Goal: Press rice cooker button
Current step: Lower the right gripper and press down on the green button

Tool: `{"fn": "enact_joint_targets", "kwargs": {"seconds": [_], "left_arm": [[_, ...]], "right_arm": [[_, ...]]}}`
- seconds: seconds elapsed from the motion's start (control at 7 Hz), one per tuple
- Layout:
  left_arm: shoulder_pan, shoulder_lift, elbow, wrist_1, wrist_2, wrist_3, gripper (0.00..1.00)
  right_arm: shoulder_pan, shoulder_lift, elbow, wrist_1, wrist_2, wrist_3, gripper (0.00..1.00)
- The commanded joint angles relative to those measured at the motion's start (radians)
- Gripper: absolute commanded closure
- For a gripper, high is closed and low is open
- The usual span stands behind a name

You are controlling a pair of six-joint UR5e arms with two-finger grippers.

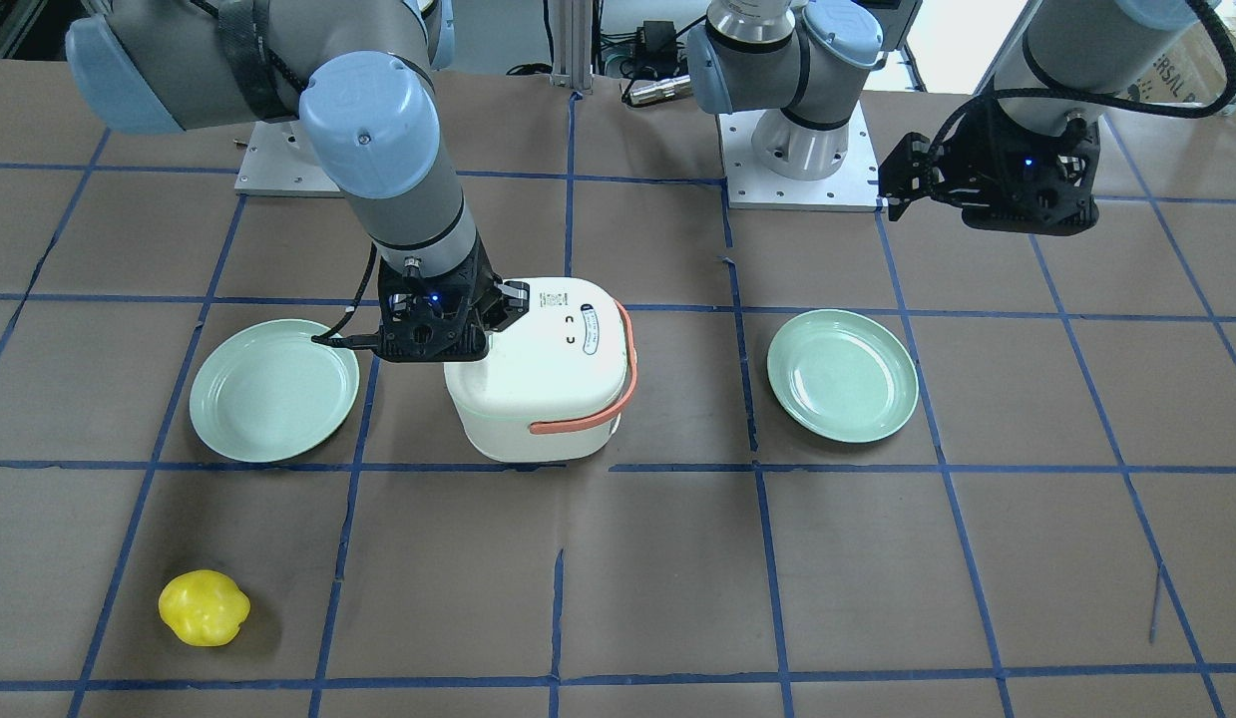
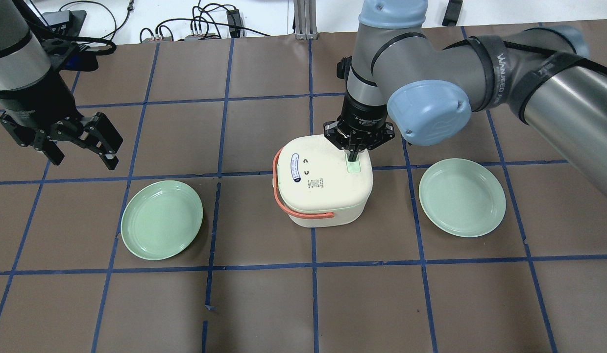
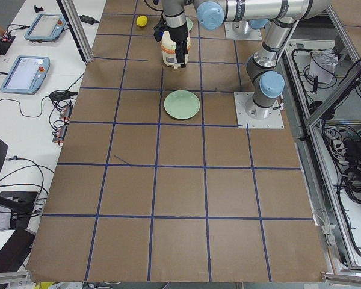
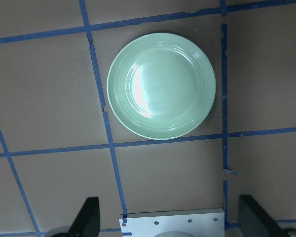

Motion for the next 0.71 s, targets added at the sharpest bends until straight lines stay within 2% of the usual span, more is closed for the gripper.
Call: {"fn": "enact_joint_targets", "kwargs": {"seconds": [0.0,0.29,0.43,0.57], "left_arm": [[0.000,0.000,0.000,0.000,0.000,0.000,0.00],[0.000,0.000,0.000,0.000,0.000,0.000,0.00],[0.000,0.000,0.000,0.000,0.000,0.000,0.00],[0.000,0.000,0.000,0.000,0.002,0.000,0.00]], "right_arm": [[0.000,-0.002,0.011,-0.001,0.002,0.000,0.88],[0.000,-0.002,0.010,-0.001,-0.001,0.002,0.88],[0.000,-0.005,-0.010,0.011,-0.012,0.017,0.85],[0.001,-0.018,-0.033,0.032,-0.025,0.045,0.71]]}}
